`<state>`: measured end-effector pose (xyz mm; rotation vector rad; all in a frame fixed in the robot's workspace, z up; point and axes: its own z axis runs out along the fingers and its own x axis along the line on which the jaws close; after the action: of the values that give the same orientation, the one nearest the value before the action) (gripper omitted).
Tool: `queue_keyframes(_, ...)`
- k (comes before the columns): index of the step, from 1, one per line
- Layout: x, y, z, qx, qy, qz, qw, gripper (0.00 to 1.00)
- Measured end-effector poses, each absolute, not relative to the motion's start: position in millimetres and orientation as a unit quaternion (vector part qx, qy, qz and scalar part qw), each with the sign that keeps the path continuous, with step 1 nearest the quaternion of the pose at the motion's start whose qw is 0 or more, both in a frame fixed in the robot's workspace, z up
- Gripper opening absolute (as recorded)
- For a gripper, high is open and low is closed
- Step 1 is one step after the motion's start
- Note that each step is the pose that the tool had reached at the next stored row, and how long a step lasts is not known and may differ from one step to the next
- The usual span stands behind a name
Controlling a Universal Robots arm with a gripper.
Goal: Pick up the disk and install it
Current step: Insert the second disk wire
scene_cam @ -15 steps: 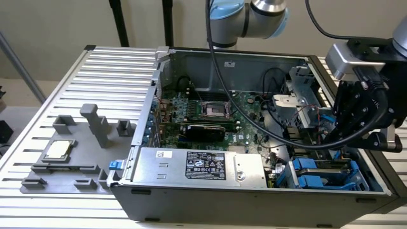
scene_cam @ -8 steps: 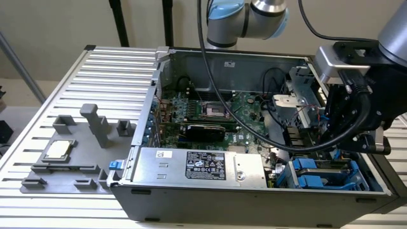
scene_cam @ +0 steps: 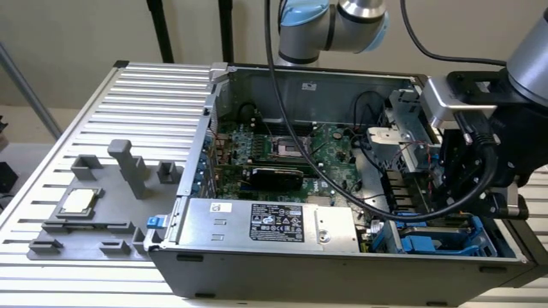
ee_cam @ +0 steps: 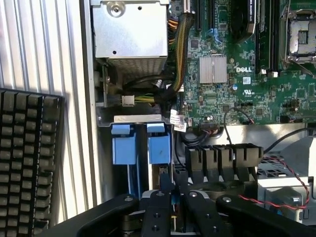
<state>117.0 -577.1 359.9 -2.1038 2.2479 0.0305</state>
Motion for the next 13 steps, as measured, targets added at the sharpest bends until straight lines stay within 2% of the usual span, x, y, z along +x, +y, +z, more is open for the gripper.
queue_keyframes(13,117,-583,347,-0.693,0.719,0.001,0.044,0.16)
